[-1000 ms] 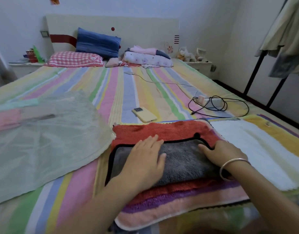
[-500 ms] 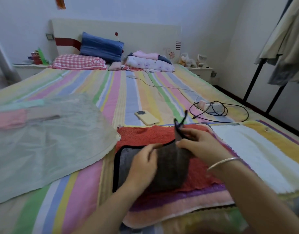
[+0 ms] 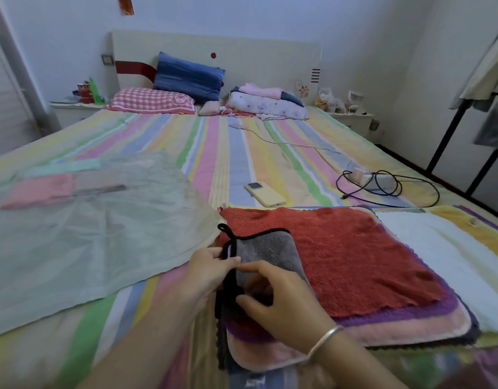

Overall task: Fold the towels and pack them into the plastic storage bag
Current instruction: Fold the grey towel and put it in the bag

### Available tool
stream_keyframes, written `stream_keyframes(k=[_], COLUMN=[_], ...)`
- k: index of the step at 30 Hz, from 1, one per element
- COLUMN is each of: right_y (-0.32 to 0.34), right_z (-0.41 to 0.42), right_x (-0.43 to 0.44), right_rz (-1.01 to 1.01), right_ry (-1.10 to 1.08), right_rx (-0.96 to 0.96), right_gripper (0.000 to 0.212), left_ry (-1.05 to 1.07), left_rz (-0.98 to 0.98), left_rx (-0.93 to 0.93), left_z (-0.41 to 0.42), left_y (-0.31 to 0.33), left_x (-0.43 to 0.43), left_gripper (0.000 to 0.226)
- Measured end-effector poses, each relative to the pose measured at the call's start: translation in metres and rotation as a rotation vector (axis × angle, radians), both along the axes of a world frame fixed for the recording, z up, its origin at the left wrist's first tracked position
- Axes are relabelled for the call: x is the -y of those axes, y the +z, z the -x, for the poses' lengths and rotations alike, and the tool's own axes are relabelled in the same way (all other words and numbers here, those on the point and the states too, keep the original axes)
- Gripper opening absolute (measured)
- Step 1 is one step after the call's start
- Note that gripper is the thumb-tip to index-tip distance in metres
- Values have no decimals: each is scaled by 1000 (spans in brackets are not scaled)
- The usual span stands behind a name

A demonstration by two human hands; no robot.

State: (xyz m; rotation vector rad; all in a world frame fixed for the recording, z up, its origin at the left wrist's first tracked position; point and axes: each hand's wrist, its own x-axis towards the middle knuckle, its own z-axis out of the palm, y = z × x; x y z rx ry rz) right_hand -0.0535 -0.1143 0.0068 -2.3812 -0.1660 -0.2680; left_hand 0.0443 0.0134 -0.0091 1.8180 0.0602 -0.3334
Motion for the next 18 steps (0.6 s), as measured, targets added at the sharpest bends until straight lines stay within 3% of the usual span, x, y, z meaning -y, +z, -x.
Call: stream_keyframes(k=[3,5,9,10,13,15,18], right_y=[1,1,-18,-29,-53,-58,-44], right_z=[2,-3,-16,-18,-18,-20,-23], right_x=[16,27,31,28,24,25,32], right_rz=[14,155,459,522,624,626,435], right_ry=[-69,-158,-160,-160,-182,-182,-171], right_rx=[177,282,17,-27,-72,-40,4], right_gripper=[27,33,77,83,56,52,62], left_ry=[-21,-46,-46,-30,53,-77,-386], left_rz=[-57,-95,-186,-239,-500,-573,-876], left_rx=[84,126,197,242,653,937,1001], left_z=[-8,-15,-16,-13,2,7,11], left_y=[-2,-7,-6,-5,0,-1,-25], left_x=[2,1,3,4,3,4,4], left_gripper=[12,16,16,25,53,57,67])
